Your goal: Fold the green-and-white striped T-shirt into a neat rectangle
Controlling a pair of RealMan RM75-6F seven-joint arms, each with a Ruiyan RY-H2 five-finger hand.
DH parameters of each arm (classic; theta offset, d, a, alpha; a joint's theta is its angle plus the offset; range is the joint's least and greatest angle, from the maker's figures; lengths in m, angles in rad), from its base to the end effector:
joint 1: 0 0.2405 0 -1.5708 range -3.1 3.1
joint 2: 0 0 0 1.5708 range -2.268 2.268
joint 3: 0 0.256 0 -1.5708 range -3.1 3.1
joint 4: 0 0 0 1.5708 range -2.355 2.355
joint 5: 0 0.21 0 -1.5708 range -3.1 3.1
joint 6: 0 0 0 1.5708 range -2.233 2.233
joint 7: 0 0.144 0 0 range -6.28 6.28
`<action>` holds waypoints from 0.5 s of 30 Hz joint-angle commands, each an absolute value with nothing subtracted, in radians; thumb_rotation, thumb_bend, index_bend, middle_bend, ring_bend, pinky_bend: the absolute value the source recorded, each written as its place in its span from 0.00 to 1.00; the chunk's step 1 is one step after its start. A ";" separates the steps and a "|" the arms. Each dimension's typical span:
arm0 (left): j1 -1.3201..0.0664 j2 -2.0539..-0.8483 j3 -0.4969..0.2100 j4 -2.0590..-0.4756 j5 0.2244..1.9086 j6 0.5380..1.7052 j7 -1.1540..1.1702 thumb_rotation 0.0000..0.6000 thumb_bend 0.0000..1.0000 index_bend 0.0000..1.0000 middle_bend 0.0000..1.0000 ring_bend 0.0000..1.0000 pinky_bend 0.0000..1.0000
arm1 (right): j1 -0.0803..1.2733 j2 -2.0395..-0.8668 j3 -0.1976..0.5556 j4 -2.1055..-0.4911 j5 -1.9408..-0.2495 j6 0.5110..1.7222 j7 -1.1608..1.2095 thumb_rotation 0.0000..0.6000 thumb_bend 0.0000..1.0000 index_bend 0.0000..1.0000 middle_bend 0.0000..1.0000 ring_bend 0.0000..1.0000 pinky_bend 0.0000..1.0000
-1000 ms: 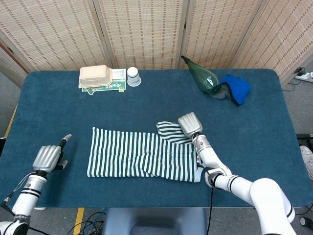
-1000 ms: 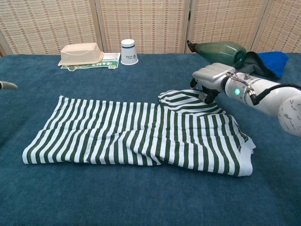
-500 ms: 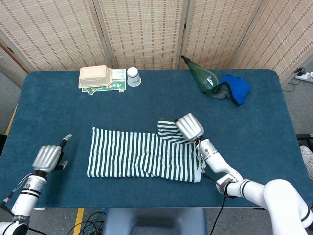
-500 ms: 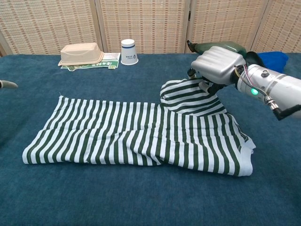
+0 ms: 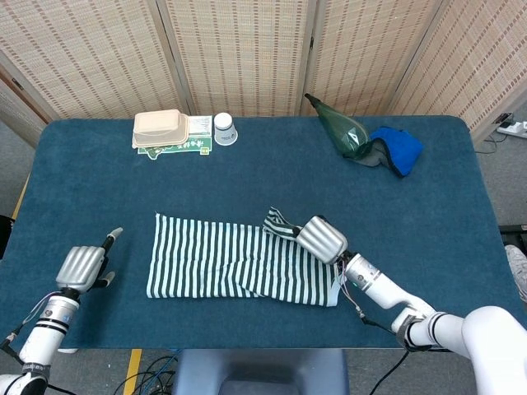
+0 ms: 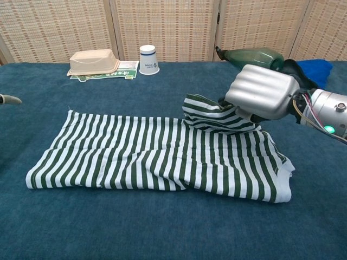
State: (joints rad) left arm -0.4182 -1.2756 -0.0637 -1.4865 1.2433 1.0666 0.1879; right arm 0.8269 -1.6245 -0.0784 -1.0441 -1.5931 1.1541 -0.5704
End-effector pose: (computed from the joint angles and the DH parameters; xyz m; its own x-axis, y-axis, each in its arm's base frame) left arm -0.2952 0.2807 0.0781 0.5043 0.2727 0.8194 0.8626 -0.1146 -0.4927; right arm -0.1706 -0.3522 -0.0230 0.8319 0.3752 0.4089 -0.1283 -0.5868 0.7995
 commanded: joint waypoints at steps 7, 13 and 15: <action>-0.420 -1.272 -0.062 -1.495 1.240 1.063 0.196 1.00 0.32 0.00 0.87 0.81 0.96 | 0.785 -1.595 -0.122 -1.033 -1.685 1.193 -0.566 1.00 0.53 0.70 0.97 1.00 1.00; -0.422 -1.268 -0.061 -1.501 1.238 1.059 0.204 1.00 0.32 0.00 0.87 0.81 0.96 | 0.758 -1.582 -0.125 -1.081 -1.681 1.161 -0.599 1.00 0.50 0.42 0.97 1.00 1.00; -0.422 -1.267 -0.060 -1.502 1.238 1.059 0.206 1.00 0.32 0.00 0.87 0.81 0.96 | 0.749 -1.570 -0.126 -1.112 -1.673 1.139 -0.622 1.00 0.50 0.36 0.97 1.00 1.00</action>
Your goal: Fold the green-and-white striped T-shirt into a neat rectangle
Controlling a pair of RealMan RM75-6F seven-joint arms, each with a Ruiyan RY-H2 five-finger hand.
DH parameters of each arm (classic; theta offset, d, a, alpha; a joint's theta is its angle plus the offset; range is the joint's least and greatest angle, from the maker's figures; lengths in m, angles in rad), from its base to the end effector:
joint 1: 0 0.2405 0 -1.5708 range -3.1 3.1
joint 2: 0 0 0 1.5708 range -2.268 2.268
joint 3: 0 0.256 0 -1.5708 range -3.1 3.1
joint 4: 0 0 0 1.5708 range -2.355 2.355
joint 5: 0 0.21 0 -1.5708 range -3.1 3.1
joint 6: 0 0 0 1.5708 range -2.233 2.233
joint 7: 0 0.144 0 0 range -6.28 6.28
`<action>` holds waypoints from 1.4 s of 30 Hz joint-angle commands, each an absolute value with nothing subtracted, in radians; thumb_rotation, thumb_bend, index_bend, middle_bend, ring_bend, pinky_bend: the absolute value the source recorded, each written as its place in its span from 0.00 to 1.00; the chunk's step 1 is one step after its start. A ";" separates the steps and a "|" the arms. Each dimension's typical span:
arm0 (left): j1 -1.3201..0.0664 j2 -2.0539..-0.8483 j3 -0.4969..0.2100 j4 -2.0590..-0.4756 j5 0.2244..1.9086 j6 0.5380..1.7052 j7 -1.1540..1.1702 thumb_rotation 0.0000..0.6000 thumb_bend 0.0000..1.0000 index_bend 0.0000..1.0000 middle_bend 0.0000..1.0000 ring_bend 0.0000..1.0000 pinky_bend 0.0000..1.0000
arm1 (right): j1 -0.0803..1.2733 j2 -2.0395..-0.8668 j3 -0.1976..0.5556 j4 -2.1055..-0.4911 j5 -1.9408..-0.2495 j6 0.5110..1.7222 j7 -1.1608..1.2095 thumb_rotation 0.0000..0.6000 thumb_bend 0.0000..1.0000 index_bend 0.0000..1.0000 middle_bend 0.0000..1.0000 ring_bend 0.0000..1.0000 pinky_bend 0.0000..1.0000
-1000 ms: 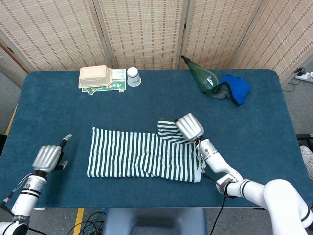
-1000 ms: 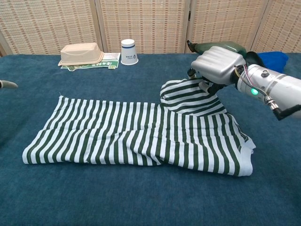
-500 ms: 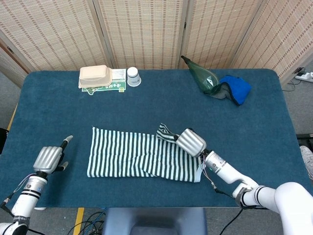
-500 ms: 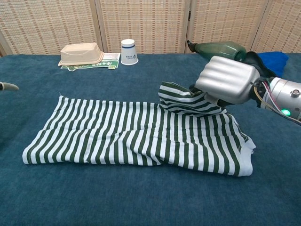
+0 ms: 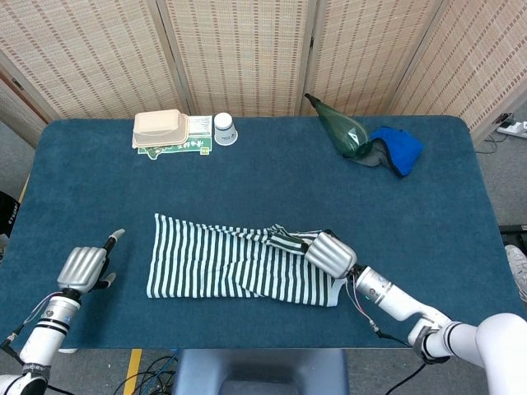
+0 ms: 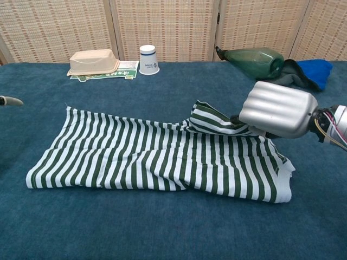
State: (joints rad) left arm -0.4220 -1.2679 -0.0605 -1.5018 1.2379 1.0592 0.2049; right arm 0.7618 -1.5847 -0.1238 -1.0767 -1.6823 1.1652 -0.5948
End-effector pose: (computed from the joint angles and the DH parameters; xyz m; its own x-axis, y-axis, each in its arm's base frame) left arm -0.2933 0.2799 0.0778 0.5128 0.2819 0.8109 0.8575 -0.1218 -0.4999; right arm -0.1954 -0.3254 -0.0209 0.8483 0.3830 0.3656 -0.0554 -0.6225 0.7807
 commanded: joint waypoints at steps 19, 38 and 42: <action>-0.418 -1.253 -0.056 -1.505 1.239 1.060 0.196 1.00 0.32 0.00 0.87 0.81 0.96 | 0.688 -1.503 -0.127 -1.258 -1.627 1.029 -0.674 1.00 0.49 0.19 0.96 0.99 1.00; -0.412 -1.239 -0.058 -1.532 1.246 1.082 0.207 1.00 0.32 0.00 0.87 0.81 0.96 | 0.714 -1.425 0.034 -1.479 -1.539 1.038 -0.652 1.00 0.51 0.23 0.96 0.99 1.00; -0.411 -1.238 -0.058 -1.536 1.246 1.084 0.212 1.00 0.32 0.00 0.87 0.80 0.96 | 0.728 -1.461 0.051 -1.466 -1.498 0.997 -0.679 1.00 0.53 0.26 0.96 0.99 1.00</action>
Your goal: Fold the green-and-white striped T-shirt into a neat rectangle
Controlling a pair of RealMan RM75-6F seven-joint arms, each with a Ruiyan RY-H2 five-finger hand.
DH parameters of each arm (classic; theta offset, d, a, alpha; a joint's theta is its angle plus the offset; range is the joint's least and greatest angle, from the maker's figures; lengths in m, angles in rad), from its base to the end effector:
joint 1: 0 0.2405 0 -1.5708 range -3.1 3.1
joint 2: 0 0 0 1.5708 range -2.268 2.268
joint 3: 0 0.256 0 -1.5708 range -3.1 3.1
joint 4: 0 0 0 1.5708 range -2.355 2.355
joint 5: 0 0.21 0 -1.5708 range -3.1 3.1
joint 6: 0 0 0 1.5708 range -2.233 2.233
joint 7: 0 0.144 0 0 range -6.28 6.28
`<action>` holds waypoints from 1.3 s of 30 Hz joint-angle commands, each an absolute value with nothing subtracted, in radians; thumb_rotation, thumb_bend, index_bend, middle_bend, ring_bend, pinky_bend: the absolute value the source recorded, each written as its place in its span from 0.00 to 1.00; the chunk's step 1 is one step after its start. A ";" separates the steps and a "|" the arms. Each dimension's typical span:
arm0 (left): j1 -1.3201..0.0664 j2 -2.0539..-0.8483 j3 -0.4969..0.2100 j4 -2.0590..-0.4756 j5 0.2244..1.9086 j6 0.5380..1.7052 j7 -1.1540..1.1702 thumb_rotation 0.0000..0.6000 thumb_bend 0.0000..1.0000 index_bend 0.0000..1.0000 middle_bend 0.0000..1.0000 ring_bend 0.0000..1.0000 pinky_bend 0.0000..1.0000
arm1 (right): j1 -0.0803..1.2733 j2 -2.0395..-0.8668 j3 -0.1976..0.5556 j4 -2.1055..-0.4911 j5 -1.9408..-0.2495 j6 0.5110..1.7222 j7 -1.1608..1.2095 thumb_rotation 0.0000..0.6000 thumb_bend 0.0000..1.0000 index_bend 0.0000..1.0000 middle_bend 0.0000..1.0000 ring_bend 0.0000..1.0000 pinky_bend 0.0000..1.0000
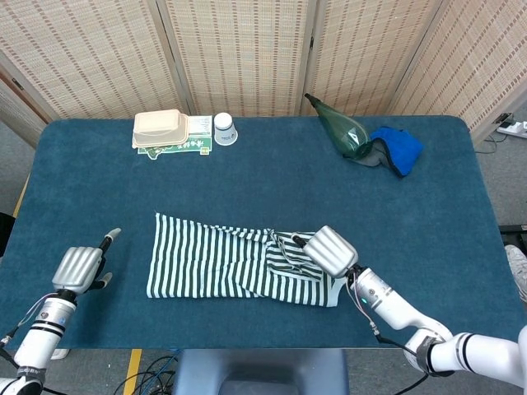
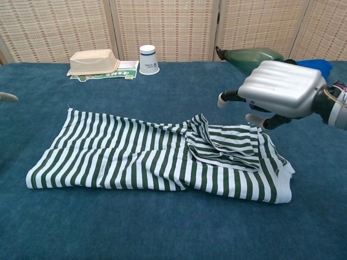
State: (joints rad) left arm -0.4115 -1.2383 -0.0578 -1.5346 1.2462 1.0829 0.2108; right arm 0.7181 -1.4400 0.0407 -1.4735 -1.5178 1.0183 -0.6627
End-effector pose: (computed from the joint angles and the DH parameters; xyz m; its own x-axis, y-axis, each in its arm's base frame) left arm -0.2914 0.2759 0.0868 0.5183 0.2654 0.8129 0.8544 -0.1206 -0.5054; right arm -0.1560 -0.3140 0.0024 0.8273 0.1644 0.5372 -0.3313 -0.6295 0.7029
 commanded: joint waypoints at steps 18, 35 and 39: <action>-0.398 -1.230 -0.049 -1.541 1.248 1.095 0.215 1.00 0.32 0.00 0.87 0.80 0.96 | 0.801 -1.656 0.050 -1.354 -1.394 0.852 -0.780 1.00 0.54 0.26 0.96 0.99 1.00; -0.423 -1.260 -0.021 -1.417 1.458 1.145 0.093 1.00 0.32 0.08 0.85 0.78 0.95 | 0.705 -1.378 0.025 -1.611 -1.530 1.084 -0.674 1.00 0.53 0.26 0.95 0.98 1.00; -0.452 -1.297 -0.003 -1.326 1.550 1.158 0.052 1.00 0.32 0.16 0.85 0.77 0.95 | 0.659 -1.302 0.013 -1.659 -1.558 1.151 -0.643 1.00 0.48 0.26 0.95 0.97 1.00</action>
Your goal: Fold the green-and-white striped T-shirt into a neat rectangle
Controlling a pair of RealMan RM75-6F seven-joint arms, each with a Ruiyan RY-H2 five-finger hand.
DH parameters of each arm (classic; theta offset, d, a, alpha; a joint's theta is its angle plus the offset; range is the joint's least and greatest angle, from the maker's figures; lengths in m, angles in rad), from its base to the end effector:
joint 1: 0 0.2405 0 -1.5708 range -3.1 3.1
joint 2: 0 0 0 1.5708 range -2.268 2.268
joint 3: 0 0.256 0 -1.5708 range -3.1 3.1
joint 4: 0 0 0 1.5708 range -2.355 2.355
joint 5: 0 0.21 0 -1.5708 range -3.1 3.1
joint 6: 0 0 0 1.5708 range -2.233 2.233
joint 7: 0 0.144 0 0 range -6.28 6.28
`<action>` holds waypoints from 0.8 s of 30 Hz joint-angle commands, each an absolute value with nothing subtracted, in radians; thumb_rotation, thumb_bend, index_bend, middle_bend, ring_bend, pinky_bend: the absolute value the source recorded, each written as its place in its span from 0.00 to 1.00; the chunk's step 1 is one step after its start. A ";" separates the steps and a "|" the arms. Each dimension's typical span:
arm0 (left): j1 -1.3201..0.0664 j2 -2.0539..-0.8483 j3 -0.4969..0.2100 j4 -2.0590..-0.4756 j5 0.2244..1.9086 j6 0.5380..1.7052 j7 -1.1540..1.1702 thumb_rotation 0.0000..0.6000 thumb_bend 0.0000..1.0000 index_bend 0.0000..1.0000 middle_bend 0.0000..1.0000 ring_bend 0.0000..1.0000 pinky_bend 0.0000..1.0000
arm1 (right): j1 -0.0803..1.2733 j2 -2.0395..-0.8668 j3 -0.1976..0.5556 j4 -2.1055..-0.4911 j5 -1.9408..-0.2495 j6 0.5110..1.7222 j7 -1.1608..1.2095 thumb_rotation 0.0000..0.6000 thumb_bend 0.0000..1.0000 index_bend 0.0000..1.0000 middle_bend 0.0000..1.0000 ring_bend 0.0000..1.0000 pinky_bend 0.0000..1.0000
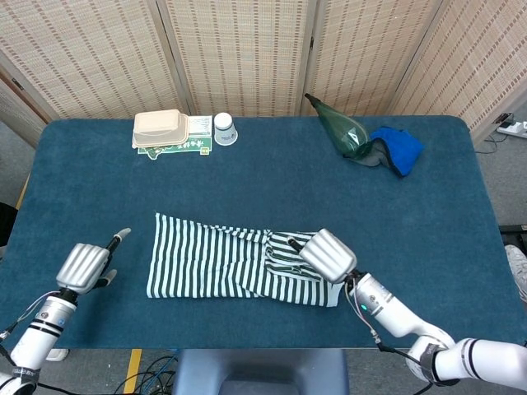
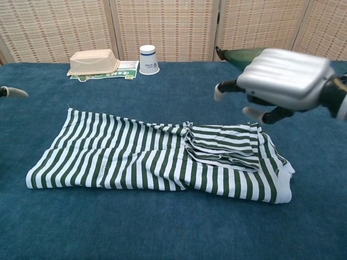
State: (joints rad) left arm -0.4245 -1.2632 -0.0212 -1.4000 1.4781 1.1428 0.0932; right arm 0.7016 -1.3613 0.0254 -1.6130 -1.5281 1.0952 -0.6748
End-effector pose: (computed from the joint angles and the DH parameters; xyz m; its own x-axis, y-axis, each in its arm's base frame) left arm -0.2885 0.2797 0.0868 0.5917 0.1729 0.7874 0.7940 -0.2941 -0.5321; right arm -0.1429 -0.2973 0.0258 0.7843 0.1843 0.5924 -0.3708 -0.6264 0.6857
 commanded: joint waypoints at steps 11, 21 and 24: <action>-0.538 -1.478 0.031 -0.975 1.744 1.248 -0.064 1.00 0.26 0.30 0.85 0.77 0.94 | 0.537 -1.190 -0.020 -1.712 -1.589 1.278 -0.570 1.00 0.30 0.26 0.95 0.97 1.00; -0.597 -1.645 0.067 -0.634 1.798 1.281 -0.190 1.00 0.26 0.37 0.85 0.77 0.94 | 0.484 -1.157 -0.024 -1.724 -1.591 1.294 -0.557 1.00 0.28 0.26 0.95 0.97 1.00; -0.604 -1.683 0.075 -0.562 1.795 1.275 -0.215 1.00 0.26 0.37 0.85 0.77 0.94 | 0.476 -1.153 -0.021 -1.727 -1.592 1.292 -0.557 1.00 0.28 0.26 0.95 0.97 1.00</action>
